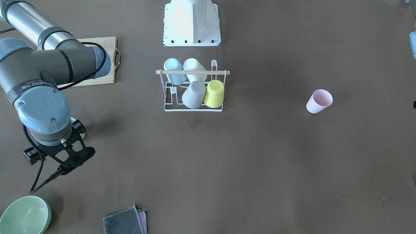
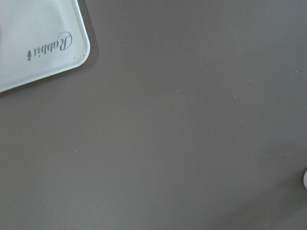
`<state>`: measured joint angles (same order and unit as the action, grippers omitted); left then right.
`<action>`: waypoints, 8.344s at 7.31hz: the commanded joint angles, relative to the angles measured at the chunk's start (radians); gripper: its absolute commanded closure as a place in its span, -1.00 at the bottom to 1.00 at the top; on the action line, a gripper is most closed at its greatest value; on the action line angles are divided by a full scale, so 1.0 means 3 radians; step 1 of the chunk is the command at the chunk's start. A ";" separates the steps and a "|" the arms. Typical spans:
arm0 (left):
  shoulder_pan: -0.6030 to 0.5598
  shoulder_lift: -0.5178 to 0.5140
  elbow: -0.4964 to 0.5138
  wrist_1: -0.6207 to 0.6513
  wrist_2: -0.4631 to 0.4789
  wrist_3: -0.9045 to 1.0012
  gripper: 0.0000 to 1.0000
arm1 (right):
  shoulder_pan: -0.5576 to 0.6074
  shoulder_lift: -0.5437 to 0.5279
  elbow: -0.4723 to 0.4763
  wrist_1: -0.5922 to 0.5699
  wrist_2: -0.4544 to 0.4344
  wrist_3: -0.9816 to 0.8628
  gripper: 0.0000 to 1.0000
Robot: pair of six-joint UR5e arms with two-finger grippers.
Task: Place cup on cup holder
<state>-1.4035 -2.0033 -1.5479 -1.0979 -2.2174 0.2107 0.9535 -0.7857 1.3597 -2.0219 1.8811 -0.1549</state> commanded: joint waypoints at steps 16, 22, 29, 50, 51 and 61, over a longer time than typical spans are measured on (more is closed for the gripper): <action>0.0934 -0.0609 0.0880 0.0619 -0.0647 -0.0063 -0.97 | -0.0734 0.0104 -0.0672 -0.0567 -0.0651 -0.1248 -1.00; 0.1416 -0.0568 0.0926 0.0500 -0.0647 -0.0339 -0.97 | -0.0826 -0.0127 -0.0478 -0.0542 -0.0875 -0.1248 -1.00; 0.1554 -0.0547 0.1110 0.0495 -0.0596 -0.0298 -0.97 | -0.0877 -0.0402 -0.0182 -0.0536 -0.0973 -0.1243 -1.00; 0.1702 -0.0665 0.1427 0.0801 -0.0483 -0.0114 -0.14 | -0.0877 -0.0526 -0.0135 -0.0409 -0.1065 -0.1248 1.00; 0.1718 -0.0660 0.1412 0.0806 -0.0483 -0.0114 0.47 | -0.0852 -0.0521 -0.0130 -0.0409 -0.1095 -0.1273 1.00; 0.1172 -0.0578 0.0302 0.1255 0.0094 0.0240 1.00 | -0.0351 -0.0934 0.1034 -0.0124 -0.0944 -0.1984 1.00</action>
<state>-1.0133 -2.1830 -1.4380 -0.6416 -2.2140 0.3236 0.8371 -1.0250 1.5956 -2.0958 1.5593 -0.7559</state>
